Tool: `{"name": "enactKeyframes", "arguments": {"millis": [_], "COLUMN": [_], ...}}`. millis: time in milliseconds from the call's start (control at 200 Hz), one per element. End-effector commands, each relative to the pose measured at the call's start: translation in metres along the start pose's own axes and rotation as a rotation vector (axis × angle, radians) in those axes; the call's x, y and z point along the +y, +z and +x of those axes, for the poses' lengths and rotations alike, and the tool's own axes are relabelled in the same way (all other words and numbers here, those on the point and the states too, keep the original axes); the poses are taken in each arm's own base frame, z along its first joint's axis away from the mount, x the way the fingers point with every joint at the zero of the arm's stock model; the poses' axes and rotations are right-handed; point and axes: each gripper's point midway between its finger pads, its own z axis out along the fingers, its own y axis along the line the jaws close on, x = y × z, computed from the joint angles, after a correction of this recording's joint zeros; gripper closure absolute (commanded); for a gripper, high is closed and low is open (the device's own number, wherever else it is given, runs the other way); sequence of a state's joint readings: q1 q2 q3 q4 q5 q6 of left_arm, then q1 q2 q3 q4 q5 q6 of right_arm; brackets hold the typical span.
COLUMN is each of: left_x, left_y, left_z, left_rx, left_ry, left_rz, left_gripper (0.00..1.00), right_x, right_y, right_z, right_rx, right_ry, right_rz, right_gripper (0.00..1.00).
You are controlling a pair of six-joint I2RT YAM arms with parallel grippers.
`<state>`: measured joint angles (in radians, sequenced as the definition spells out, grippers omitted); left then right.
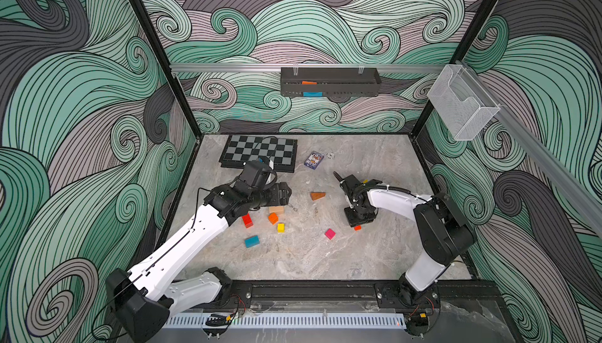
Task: Assemble a carrot with building blocks
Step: Place the building block at the center of the board, then adjust the building block at the center of the board.
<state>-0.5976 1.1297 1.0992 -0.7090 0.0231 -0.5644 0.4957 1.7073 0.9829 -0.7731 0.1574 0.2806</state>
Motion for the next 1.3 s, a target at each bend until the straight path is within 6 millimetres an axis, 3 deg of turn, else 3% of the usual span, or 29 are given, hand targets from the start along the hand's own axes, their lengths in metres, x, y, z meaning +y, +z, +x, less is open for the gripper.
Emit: {"name": "enactKeyframes", "arguments": {"millis": [0,180,295,425,605,981,1291], "left_x": [-0.009,-0.009,-0.009,-0.011,-0.015,-0.018,-0.015], "left_y": [-0.003,-0.003,0.0,0.002,0.006,0.01,0.011], "left_z": [-0.011,-0.011,-0.01,-0.011,-0.014,-0.018,-0.02], "left_rx": [-0.025,-0.025,-0.018,-0.018,-0.012,0.0,0.004], "left_ry": [0.02,0.021,0.019,0.013,0.013,0.029,0.04], "left_rz": [0.037,0.039,0.038,0.046,0.057,0.055,0.047], "left_gripper": [0.17,0.17,0.18,0.19,0.19,0.19,0.19], "right_x": [-0.001,0.005,0.014,0.035,0.044,0.012,-0.01], "right_y": [-0.013,-0.046,-0.058,-0.053,-0.034,-0.008,-0.007], "right_z": [-0.009,-0.002,0.011,0.025,0.034,0.033,0.016], "right_rx": [-0.052,-0.106,-0.101,-0.025,0.063,0.084,0.029], "right_ry": [0.008,0.047,0.058,0.057,0.075,0.154,0.178], "right_rz": [-0.008,-0.087,-0.163,-0.283,-0.308,-0.104,0.002], "right_gripper": [0.43,0.41,0.5,0.6,0.61,0.6,0.6]}}
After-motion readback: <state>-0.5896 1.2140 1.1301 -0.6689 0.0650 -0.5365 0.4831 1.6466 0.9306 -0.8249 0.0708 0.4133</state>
